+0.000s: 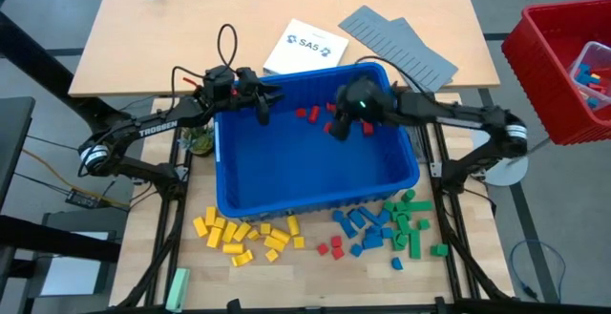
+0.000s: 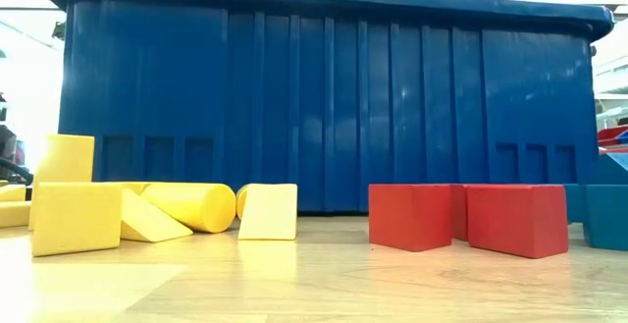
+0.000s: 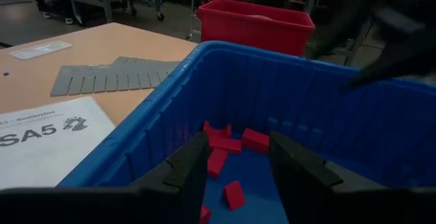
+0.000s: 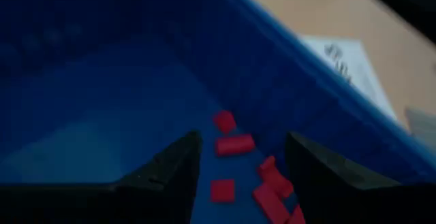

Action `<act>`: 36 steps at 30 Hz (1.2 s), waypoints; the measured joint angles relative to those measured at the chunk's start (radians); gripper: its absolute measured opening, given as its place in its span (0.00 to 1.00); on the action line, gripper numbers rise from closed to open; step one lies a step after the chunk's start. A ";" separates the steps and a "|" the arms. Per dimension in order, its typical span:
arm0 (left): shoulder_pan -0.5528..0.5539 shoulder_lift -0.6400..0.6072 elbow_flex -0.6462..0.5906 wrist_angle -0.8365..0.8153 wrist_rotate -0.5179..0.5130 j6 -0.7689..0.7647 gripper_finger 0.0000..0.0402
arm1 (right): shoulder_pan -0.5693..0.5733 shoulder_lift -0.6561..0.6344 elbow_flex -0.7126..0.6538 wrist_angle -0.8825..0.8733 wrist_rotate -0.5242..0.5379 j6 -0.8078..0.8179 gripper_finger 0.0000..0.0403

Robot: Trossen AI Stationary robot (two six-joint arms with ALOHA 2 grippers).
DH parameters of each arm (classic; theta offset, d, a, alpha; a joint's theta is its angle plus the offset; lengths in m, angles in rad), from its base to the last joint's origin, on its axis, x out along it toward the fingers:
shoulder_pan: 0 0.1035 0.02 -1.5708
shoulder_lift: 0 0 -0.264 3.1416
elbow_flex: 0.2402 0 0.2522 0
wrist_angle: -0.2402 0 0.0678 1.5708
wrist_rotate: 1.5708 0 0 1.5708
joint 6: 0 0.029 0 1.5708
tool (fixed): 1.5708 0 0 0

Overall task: Sort blocks
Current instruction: Remove the red block from the blue bin

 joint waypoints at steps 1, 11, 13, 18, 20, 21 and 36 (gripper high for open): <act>0.000 0.000 0.000 0.000 0.000 0.000 0.41 | -0.036 0.024 0.000 0.000 -0.036 -0.011 0.49; 0.000 0.000 0.000 0.000 0.000 0.000 0.41 | -0.238 0.292 0.000 0.032 -0.279 -0.125 0.52; 0.000 0.000 0.000 0.000 0.000 0.000 0.41 | -0.268 0.336 0.000 0.026 -0.379 -0.101 0.56; 0.000 0.000 0.000 0.000 0.000 0.000 0.41 | -0.324 0.437 -0.001 0.004 -0.443 -0.094 0.69; 0.000 0.000 0.000 0.000 0.000 0.000 0.41 | -0.334 0.476 -0.001 0.009 -0.445 -0.112 0.73; 0.000 0.000 0.000 0.000 0.000 0.000 0.41 | -0.338 0.494 -0.001 0.014 -0.446 -0.121 0.74; 0.000 0.000 0.000 0.000 -0.002 0.000 0.41 | -0.380 0.604 -0.002 0.058 -0.550 -0.153 0.64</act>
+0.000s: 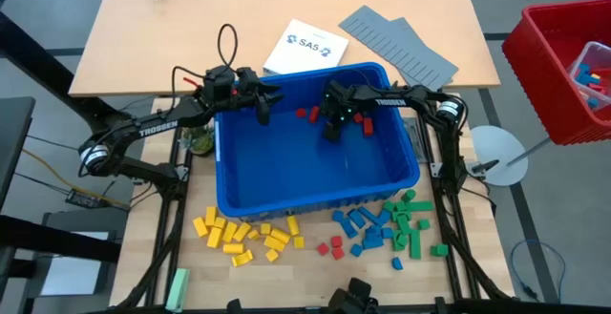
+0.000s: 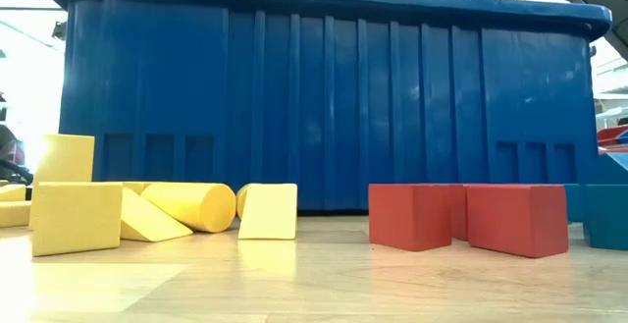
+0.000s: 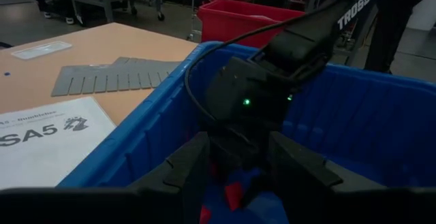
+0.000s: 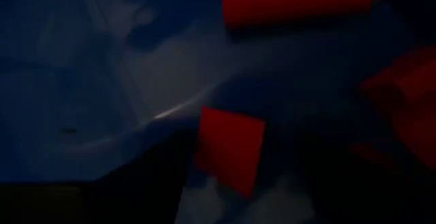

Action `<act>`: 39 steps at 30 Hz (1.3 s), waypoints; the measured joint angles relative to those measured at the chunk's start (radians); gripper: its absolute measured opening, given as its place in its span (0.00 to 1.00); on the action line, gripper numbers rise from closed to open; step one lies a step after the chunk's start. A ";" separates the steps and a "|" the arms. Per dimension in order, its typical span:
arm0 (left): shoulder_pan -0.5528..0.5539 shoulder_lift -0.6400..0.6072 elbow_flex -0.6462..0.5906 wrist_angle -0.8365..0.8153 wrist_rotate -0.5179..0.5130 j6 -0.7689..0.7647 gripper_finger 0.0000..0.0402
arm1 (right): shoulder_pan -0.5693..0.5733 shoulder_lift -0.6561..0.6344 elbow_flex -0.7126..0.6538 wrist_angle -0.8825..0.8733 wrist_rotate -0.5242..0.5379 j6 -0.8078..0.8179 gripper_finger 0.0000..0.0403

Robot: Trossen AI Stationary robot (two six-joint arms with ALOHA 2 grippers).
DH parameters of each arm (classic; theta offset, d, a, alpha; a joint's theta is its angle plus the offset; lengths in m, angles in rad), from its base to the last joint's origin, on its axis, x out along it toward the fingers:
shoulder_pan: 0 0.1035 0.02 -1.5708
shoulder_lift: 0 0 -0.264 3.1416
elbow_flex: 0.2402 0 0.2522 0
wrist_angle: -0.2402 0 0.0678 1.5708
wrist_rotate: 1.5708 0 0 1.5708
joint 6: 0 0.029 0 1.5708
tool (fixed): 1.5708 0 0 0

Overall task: Sort blocks
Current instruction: Remove the red block from the blue bin

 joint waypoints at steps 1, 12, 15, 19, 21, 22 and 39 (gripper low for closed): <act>0.000 0.000 0.000 0.000 0.000 0.000 0.41 | 0.003 -0.001 0.000 -0.005 -0.003 -0.002 0.62; 0.000 0.000 0.000 0.000 -0.001 0.000 0.41 | 0.004 0.026 0.004 0.012 0.004 -0.017 0.46; 0.000 0.000 0.000 0.001 -0.001 0.000 0.41 | 0.004 0.027 0.003 0.018 0.009 -0.029 0.36; 0.000 0.000 0.000 0.001 -0.001 0.000 0.41 | 0.004 0.022 0.003 0.034 0.001 -0.050 0.20; 0.000 0.000 0.000 0.000 -0.001 0.000 0.41 | 0.004 0.010 0.003 0.035 0.001 -0.053 0.13; 0.000 0.000 0.000 0.000 -0.001 0.000 0.41 | 0.004 0.002 0.003 0.035 0.001 -0.054 0.10; 0.000 0.000 0.000 0.001 -0.001 0.000 0.41 | 0.023 -0.175 -0.002 -0.029 -0.003 -0.083 0.00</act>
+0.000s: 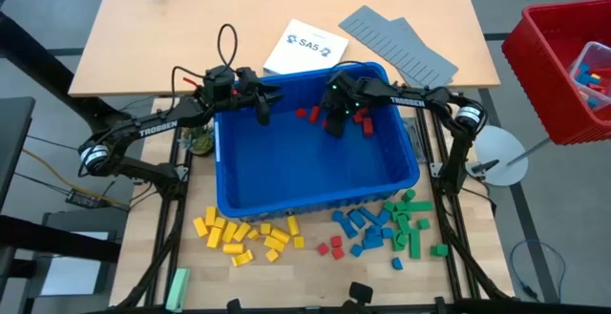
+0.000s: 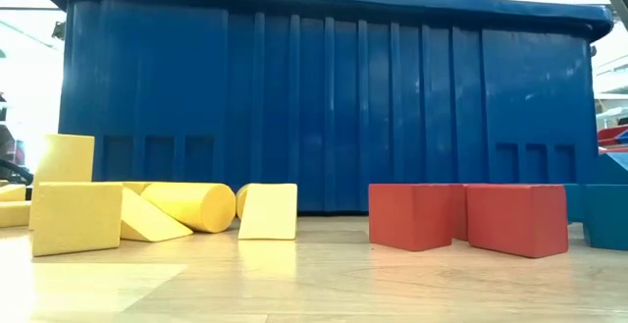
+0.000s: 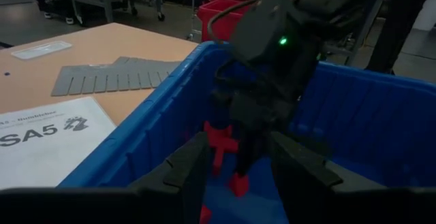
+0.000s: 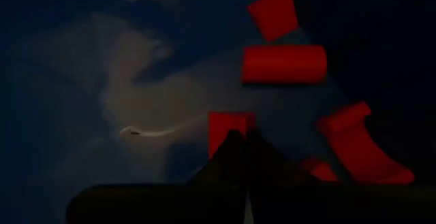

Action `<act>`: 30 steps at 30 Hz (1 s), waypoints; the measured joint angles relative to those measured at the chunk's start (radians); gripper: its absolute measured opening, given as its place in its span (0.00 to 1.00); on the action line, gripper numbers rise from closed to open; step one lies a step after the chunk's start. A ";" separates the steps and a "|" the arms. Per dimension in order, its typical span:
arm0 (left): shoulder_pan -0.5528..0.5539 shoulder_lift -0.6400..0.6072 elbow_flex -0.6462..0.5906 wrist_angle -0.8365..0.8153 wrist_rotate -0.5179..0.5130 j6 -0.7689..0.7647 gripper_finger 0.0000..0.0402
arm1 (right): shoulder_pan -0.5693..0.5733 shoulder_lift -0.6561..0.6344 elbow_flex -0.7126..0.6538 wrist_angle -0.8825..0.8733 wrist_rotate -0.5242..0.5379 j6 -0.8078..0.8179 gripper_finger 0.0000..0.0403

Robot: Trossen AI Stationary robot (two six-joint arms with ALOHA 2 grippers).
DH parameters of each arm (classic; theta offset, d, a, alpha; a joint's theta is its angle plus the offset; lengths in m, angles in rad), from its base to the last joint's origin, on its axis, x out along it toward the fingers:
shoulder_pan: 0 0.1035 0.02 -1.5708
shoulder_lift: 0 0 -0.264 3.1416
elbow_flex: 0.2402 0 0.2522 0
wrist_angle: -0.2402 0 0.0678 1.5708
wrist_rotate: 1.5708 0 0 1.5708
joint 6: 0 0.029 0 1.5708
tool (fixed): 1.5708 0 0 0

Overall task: Sort blocks
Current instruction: Remove the red block from the blue bin

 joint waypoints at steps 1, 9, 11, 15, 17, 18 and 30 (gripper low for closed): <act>0.000 0.000 0.000 0.000 0.000 0.000 0.41 | 0.004 -0.010 0.000 -0.006 0.000 0.000 0.00; 0.000 0.000 0.000 0.000 0.000 0.000 0.41 | 0.112 -0.188 0.001 -0.084 0.000 0.006 0.00; 0.000 0.000 0.000 0.000 0.000 0.000 0.41 | 0.156 -0.246 0.001 -0.086 0.000 0.026 0.00; 0.000 0.000 0.000 -0.001 0.000 0.000 0.41 | 0.255 -0.358 0.002 -0.083 0.000 0.039 0.00; 0.000 0.000 0.000 -0.001 0.000 0.000 0.41 | 0.316 -0.409 0.002 -0.081 0.000 0.058 0.00; 0.000 0.000 0.000 -0.001 0.000 0.000 0.41 | 0.345 -0.430 0.002 -0.079 0.000 0.073 0.00; 0.000 0.000 0.000 0.000 0.000 0.000 0.41 | 0.835 -0.514 0.003 -0.025 0.118 0.314 0.00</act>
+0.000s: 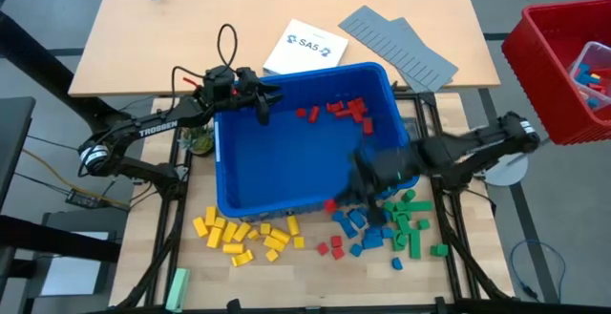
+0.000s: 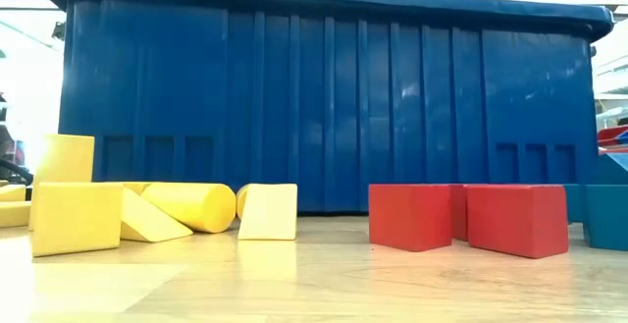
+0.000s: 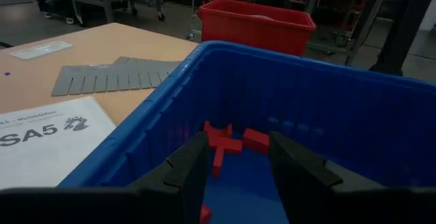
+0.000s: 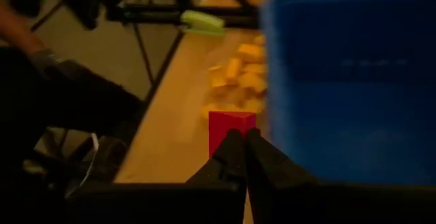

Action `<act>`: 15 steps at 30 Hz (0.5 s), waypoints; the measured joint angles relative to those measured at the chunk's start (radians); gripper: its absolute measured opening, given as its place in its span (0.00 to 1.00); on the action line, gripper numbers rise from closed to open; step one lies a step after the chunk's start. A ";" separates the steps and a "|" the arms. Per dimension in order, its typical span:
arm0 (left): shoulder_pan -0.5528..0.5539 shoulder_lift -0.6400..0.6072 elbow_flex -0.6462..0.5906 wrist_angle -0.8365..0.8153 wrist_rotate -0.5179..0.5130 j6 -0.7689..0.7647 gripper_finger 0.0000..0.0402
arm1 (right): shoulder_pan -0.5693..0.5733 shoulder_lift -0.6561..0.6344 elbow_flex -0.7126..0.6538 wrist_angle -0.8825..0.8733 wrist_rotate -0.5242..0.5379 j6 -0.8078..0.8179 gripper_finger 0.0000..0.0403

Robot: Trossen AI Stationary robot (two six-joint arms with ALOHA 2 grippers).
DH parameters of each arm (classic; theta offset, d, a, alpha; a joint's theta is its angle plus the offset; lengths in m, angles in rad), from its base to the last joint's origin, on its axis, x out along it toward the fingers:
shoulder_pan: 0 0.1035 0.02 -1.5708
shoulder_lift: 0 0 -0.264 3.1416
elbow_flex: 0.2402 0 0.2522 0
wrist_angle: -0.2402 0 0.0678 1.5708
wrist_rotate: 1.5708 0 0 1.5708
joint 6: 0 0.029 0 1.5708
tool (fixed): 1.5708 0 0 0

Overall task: Sort blocks
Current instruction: Remove the red block from the blue bin

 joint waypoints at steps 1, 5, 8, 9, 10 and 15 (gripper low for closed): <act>0.000 0.000 0.000 0.000 0.000 0.000 0.41 | 0.046 0.010 0.000 -0.002 0.029 0.019 0.00; 0.000 0.000 0.000 0.001 0.000 0.000 0.41 | 0.200 0.068 0.000 0.014 0.145 0.096 0.00; 0.000 0.000 0.000 0.000 0.000 0.000 0.41 | 0.285 0.130 0.000 0.019 0.218 0.154 0.00; 0.000 0.000 0.000 -0.002 0.000 0.000 0.41 | 0.305 0.155 0.000 0.014 0.239 0.170 0.00; 0.000 0.000 0.000 0.000 0.000 0.000 0.41 | 0.323 0.180 0.000 0.004 0.254 0.184 0.00; 0.000 0.000 0.000 0.000 0.000 0.000 0.41 | 0.354 0.319 0.000 -0.022 0.272 0.237 0.00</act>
